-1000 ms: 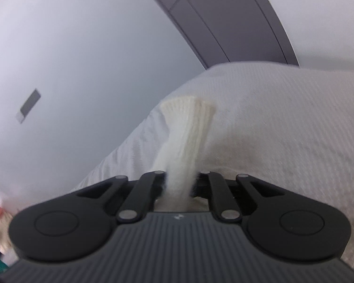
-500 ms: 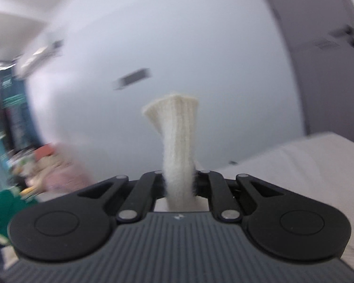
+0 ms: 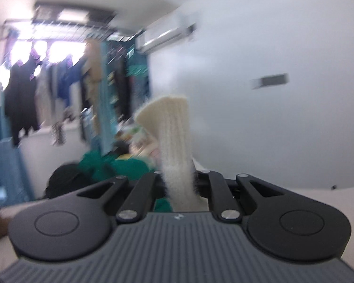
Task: Fold large clothes
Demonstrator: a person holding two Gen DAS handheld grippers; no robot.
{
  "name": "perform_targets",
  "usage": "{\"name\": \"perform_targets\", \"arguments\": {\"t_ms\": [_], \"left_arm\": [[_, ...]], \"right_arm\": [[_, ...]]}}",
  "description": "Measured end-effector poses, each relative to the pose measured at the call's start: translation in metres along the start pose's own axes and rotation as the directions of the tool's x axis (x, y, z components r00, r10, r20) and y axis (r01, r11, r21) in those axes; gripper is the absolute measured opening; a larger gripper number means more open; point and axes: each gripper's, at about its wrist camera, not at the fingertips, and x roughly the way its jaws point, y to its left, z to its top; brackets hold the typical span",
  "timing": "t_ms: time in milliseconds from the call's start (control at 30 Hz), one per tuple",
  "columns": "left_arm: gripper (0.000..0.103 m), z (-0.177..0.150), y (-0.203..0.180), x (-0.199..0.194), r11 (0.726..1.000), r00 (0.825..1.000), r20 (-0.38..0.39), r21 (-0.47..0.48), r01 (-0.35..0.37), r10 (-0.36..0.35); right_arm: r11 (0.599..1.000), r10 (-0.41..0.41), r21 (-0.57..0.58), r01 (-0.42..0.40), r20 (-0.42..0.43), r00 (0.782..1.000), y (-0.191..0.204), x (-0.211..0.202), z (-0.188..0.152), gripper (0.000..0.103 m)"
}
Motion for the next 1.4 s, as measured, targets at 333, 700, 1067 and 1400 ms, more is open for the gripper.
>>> {"name": "perform_targets", "arguments": {"t_ms": [333, 700, 1067, 1400], "left_arm": [[0.101, 0.013, 0.011, -0.025, 0.999, 0.987, 0.156, 0.008, 0.042, -0.043], [0.100, 0.026, 0.003, -0.012, 0.985, 0.968, 0.186, 0.067, 0.160, -0.170], [0.094, 0.021, 0.000, -0.027, 0.975, 0.948, 0.231, 0.089, 0.202, -0.217], [0.062, 0.004, -0.017, -0.013, 0.954, 0.954, 0.097, 0.132, 0.269, -0.282]], "right_arm": [[0.988, 0.142, -0.021, -0.151, -0.234, 0.962, 0.139, 0.031, -0.104, 0.010], [0.981, 0.189, 0.043, -0.187, -0.396, 0.899, 0.147, 0.038, -0.175, 0.013], [0.968, 0.250, 0.116, -0.222, -0.444, 0.861, 0.165, 0.005, -0.169, 0.057], [0.976, 0.145, 0.213, -0.049, -0.465, 0.873, 0.119, -0.045, -0.153, 0.057]]}}
